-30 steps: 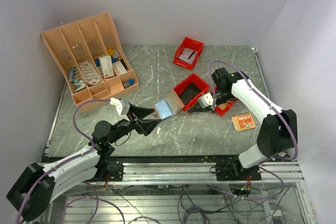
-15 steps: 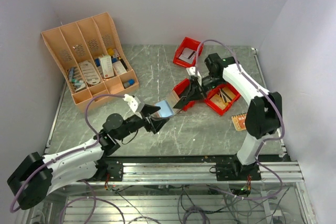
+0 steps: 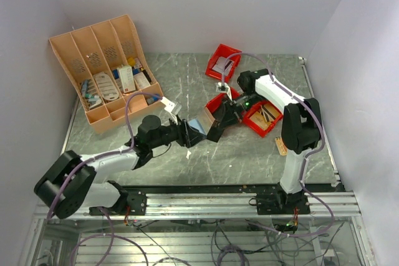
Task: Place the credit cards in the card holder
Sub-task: Pick up the credit card from the storage box.
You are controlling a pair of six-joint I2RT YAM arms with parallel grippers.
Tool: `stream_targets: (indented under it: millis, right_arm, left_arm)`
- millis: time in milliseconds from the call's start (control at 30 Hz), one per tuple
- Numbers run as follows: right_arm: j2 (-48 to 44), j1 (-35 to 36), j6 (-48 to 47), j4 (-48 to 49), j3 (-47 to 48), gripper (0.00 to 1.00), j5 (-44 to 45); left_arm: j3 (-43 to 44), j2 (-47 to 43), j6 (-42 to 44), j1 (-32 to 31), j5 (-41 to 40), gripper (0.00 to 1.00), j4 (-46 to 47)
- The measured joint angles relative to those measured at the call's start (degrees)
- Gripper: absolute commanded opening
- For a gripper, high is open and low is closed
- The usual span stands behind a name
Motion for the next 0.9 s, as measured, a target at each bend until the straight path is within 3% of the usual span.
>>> stream_targets:
  millis: [367,667,800,900]
  right_arm:
    - [1.0,0.1,5.0,-0.4,0.2,0.0,-4.4]
    - [1.0,0.8,5.7,-0.4,0.2,0.0,-5.6]
    - [1.0,1.0,5.8,-0.4,0.2,0.0,-6.0]
    - [1.0,1.2,5.8,-0.5,0.2,0.0,-6.0]
  left_arm:
    - [-3.1,12.4,-10.1,0.7,7.4,0.56,23.4]
    - [-3.1,18.9,-13.9,0.7,9.5,0.4,31.1]
    - [-3.0,20.3,-14.3,0.7,10.1,0.29,31.8]
    - [-2.7,21.6,-14.5,0.7,10.6,0.11,32.1]
